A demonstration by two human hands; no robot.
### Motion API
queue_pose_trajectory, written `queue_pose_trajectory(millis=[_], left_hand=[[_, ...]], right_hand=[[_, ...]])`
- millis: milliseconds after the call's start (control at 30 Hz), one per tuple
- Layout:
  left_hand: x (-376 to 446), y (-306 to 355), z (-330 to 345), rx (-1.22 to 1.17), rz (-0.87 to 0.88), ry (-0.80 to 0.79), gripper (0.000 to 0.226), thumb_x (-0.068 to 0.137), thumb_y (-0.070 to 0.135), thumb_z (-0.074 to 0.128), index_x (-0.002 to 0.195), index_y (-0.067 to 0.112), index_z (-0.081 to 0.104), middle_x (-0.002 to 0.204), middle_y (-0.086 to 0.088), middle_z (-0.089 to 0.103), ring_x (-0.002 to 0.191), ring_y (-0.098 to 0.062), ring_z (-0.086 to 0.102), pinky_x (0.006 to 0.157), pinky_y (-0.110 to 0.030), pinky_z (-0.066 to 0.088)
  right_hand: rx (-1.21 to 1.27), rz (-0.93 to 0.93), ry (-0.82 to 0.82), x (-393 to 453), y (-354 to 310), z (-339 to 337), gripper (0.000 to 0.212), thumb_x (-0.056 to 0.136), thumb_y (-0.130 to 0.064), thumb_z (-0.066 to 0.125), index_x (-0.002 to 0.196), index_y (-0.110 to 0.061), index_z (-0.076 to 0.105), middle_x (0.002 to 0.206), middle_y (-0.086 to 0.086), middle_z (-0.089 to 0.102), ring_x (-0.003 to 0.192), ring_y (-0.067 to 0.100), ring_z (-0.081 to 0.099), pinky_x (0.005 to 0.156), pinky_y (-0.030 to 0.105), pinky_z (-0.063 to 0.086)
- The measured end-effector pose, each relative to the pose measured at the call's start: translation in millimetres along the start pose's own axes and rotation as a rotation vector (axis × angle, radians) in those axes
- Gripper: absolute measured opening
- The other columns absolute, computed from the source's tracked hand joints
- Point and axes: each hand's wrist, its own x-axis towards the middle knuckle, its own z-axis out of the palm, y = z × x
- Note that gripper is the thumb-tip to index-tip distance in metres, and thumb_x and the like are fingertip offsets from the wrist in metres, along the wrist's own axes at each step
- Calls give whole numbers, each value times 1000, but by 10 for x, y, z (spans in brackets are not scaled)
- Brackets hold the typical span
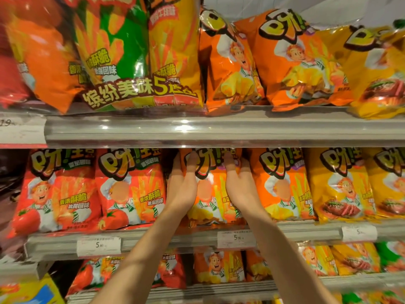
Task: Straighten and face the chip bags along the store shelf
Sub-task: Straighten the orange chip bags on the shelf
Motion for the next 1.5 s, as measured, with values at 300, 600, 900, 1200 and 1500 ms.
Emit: queue_pose_trajectory(millis=[300, 600, 900, 1200, 1500], left_hand=[[-18, 53, -35, 73, -18, -75, 65, 98, 69, 21, 156, 46, 5, 160, -1, 35, 144, -33, 35, 114, -43, 25], [-243, -115, -86, 78, 243, -190, 78, 95, 55, 56, 154, 51, 5, 158, 7, 24, 143, -5, 22, 107, -26, 20], [-244, -69, -15, 82, 242, -162, 72, 100, 49, 50, 157, 45, 6, 166, 10, 11, 150, -9, 14, 104, -20, 19], [-270, -117, -44, 85, 223, -195, 70, 101, 56, 38, 155, 48, -5, 167, 11, 6, 153, -7, 5, 114, -27, 11], [-355, -64, -57, 307, 308, -198, 55, 106, 49, 28, 149, 60, -4, 168, 4, 7, 154, -17, 9, 109, -27, 15]], right_hand=[[-96, -22, -15, -42, -46, -31, 68, 102, -62, 26, 159, -25, 19, 154, 11, 43, 137, 34, 43, 106, 37, 32], [-714, -620, 311, -224, 259, -559, 43, 101, -33, 45, 133, -5, 56, 129, 16, 59, 126, 31, 46, 109, 42, 33], [-1053, -499, 317, 1, 515, -708, 59, 102, -46, 32, 150, -12, 41, 161, 15, 32, 149, 37, 27, 121, 59, 14], [-470, -617, 169, -360, 228, -495, 45, 104, -36, 47, 142, -11, 46, 139, 4, 47, 132, 16, 41, 109, 27, 32], [-454, -332, -72, -297, 293, -101, 71, 100, -65, 26, 158, -30, 4, 166, -4, 1, 151, 25, 22, 118, 40, 29]])
